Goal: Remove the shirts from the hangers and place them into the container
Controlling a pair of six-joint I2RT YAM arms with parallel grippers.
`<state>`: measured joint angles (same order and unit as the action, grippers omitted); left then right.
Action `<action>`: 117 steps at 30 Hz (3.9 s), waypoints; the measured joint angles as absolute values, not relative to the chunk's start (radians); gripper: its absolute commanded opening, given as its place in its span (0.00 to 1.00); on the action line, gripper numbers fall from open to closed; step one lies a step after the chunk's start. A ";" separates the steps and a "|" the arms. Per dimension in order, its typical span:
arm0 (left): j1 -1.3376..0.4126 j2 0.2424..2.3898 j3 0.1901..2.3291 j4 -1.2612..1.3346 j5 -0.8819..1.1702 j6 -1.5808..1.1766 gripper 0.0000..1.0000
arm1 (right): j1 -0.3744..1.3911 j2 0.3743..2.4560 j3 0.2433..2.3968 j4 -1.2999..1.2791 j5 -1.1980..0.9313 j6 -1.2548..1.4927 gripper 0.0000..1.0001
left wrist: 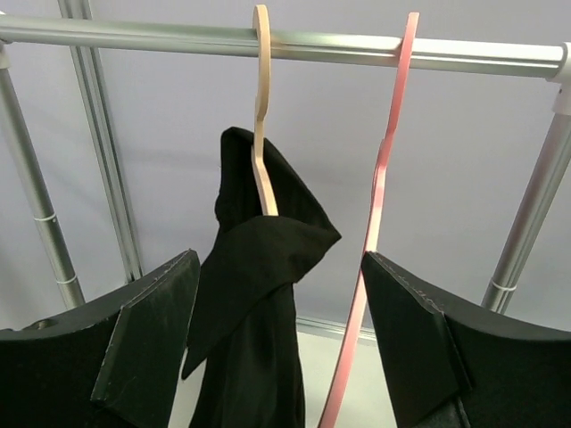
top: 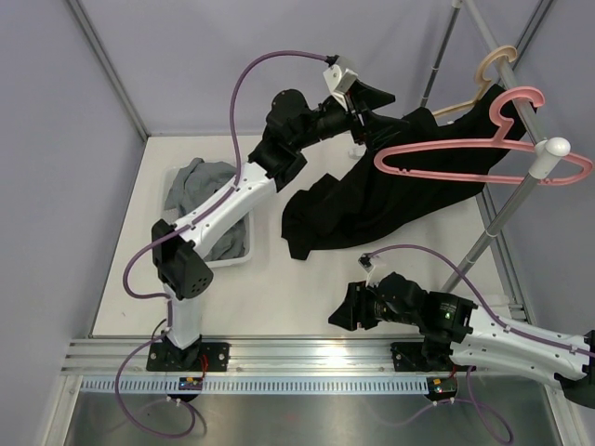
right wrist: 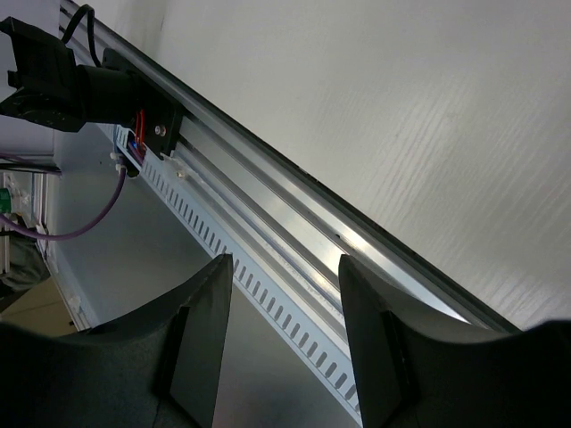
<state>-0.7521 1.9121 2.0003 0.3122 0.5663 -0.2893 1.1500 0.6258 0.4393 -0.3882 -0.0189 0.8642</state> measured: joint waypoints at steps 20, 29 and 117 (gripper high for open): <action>-0.759 2.101 2.154 0.189 0.594 -0.287 0.00 | 1.152 0.583 0.450 -0.439 -0.002 0.865 0.52; -0.759 2.094 2.152 0.292 0.626 -0.391 0.00 | 1.152 0.586 0.452 -0.445 -0.001 0.865 0.51; -0.659 0.744 1.274 -0.719 0.216 -0.285 0.00 | 0.877 1.405 1.737 -0.633 0.061 0.182 0.62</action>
<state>-0.6594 0.7444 1.2743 -0.7185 0.2165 -0.2852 0.8768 1.4052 1.7374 -0.6331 0.0612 0.1818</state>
